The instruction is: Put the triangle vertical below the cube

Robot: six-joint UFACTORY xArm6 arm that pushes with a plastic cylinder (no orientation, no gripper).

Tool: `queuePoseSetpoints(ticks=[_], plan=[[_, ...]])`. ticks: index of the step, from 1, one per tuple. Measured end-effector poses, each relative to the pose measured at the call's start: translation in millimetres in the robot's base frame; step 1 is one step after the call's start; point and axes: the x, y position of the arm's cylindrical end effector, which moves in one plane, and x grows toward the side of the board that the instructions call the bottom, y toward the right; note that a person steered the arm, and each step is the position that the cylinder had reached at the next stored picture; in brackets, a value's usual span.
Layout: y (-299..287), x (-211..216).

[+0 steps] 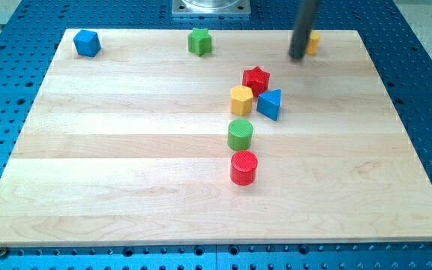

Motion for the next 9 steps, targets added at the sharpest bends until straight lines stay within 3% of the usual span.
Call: queuePoseSetpoints(ticks=[3,4,5,8,9], plan=[[-16,13],[-8,32],[29,99],[18,126],[-22,135]])
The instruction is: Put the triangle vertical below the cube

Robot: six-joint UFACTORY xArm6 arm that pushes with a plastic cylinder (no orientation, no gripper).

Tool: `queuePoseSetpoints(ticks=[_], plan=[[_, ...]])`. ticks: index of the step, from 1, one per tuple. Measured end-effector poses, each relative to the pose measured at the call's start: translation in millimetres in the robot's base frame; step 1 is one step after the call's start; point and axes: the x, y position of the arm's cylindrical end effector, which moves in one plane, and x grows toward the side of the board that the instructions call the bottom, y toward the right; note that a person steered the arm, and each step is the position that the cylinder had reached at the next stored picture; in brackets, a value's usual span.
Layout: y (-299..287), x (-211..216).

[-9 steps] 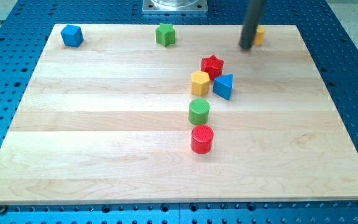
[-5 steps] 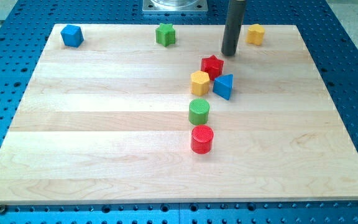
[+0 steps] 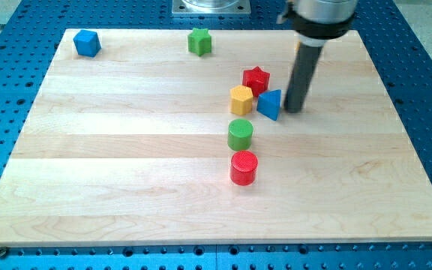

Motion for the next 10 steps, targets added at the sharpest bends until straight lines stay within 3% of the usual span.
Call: queuePoseSetpoints(ticks=[2,5,6,9,10], plan=[[-15,3],[-250,33],[-210,88],[-306,64],[-250,63]])
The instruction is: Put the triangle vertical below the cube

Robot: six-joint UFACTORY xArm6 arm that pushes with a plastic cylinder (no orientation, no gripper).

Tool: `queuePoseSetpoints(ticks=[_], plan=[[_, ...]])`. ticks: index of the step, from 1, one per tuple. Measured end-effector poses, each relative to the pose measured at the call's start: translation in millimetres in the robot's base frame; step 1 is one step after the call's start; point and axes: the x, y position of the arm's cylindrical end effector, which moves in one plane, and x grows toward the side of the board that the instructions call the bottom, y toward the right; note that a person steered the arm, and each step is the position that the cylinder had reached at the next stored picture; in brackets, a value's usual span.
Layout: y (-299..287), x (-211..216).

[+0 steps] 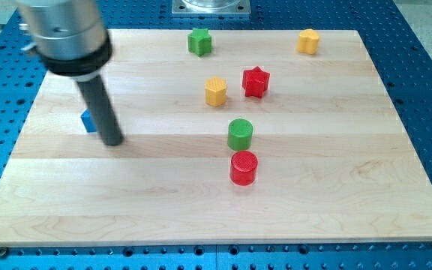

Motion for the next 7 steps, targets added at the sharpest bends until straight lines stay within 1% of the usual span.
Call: queuePoseSetpoints(ticks=[1,2,3,4,5,6,7], plan=[[4,-19],[-51,-23],[-66,-27],[-18,-30],[-47,-36],[-60,-36],[-41,-2]])
